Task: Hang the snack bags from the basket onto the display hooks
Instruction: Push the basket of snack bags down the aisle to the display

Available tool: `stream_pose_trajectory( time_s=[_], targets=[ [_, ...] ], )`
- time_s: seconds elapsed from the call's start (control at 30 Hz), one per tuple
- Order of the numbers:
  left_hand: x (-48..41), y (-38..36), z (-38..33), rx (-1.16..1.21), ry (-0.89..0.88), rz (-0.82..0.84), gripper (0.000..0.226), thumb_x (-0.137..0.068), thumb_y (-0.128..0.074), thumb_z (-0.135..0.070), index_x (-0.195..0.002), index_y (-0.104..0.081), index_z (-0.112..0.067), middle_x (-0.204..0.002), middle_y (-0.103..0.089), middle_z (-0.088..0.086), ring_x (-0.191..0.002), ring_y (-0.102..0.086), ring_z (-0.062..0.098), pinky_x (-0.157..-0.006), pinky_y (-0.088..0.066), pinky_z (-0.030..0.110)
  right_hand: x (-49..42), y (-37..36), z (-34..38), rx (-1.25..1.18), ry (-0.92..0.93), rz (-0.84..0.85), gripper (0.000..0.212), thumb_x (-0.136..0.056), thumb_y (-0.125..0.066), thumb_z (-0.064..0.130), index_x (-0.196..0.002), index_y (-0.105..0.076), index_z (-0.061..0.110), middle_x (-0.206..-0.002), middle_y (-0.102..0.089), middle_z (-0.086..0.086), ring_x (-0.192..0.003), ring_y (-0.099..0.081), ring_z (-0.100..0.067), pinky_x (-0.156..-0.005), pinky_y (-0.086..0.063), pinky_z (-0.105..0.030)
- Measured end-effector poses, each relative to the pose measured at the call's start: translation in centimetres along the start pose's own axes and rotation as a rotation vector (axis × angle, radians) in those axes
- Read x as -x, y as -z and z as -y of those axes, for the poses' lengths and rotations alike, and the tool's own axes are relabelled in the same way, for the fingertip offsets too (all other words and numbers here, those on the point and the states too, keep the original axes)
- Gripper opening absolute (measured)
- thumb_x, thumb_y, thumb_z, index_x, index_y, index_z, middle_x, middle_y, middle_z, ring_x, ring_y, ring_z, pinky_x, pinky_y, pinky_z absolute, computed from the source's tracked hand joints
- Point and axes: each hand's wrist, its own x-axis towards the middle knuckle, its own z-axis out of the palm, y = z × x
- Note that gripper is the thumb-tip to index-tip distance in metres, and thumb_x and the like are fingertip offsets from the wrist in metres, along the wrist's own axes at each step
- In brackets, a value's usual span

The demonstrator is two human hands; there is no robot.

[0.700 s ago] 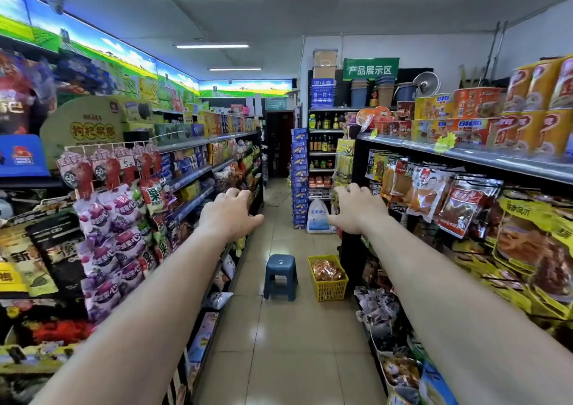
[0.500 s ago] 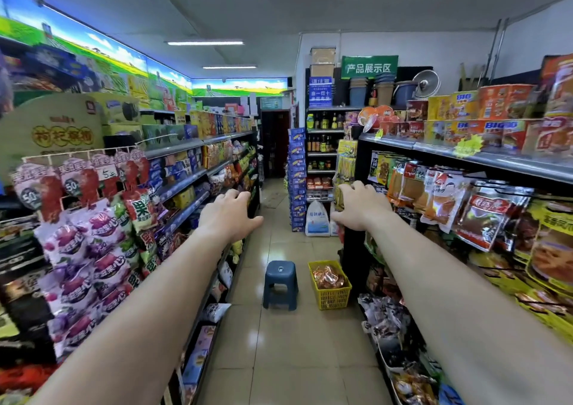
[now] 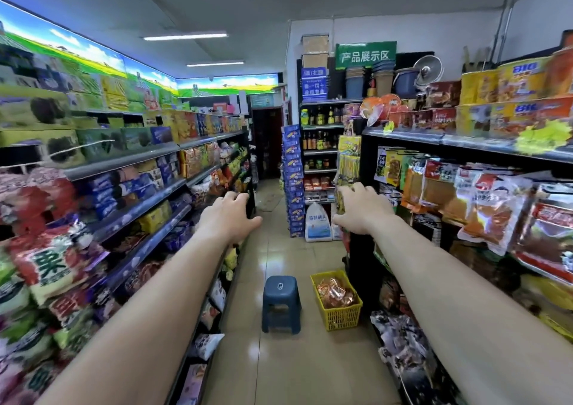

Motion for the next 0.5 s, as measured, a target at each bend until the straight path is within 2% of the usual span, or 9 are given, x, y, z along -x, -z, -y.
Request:
stream_pose_trajectory(
  time_s=[0.3,0.4,0.5],
  targets=[
    [-18.6,-7.1,-3.8,0.091,0.045,0.007,0.076,-0.089,-0.050,-0.064,-0.153,-0.031,-0.027,-0.156,-0.036,0.005,-0.136,-0.044,0.029,-0.097,-0.050,0.052,-20.2,-6.8,-6.1,0.014,-0.007,0.023,0.073,-0.080,-0.052,0.060,-0.142,-0.036,0.024,-0.142,-0.042,-0.009,-0.127,-0.044,-0.033,-0.087,-0.044,-0.046],
    [-23.5,-9.9,-3.9,0.080,0.039,0.034,0.075,-0.090,-0.050,-0.063,-0.153,-0.031,-0.027,-0.156,-0.036,0.005,-0.131,-0.048,0.029,-0.091,-0.054,0.049,-25.8,-9.6,-6.6,0.010,0.013,0.041,0.073,-0.078,-0.051,0.060,-0.139,-0.038,0.024,-0.140,-0.044,-0.009,-0.124,-0.046,-0.033,-0.083,-0.043,-0.045],
    [-28.0,-12.6,-2.9,0.067,0.063,0.054,0.076,-0.090,-0.051,-0.063,-0.153,-0.031,-0.026,-0.154,-0.036,0.005,-0.131,-0.047,0.029,-0.088,-0.054,0.049,-30.9,-12.5,-6.3,0.003,0.030,0.060,0.072,-0.080,-0.055,0.061,-0.139,-0.038,0.023,-0.140,-0.044,-0.009,-0.125,-0.045,-0.033,-0.086,-0.044,-0.046]
  ],
)
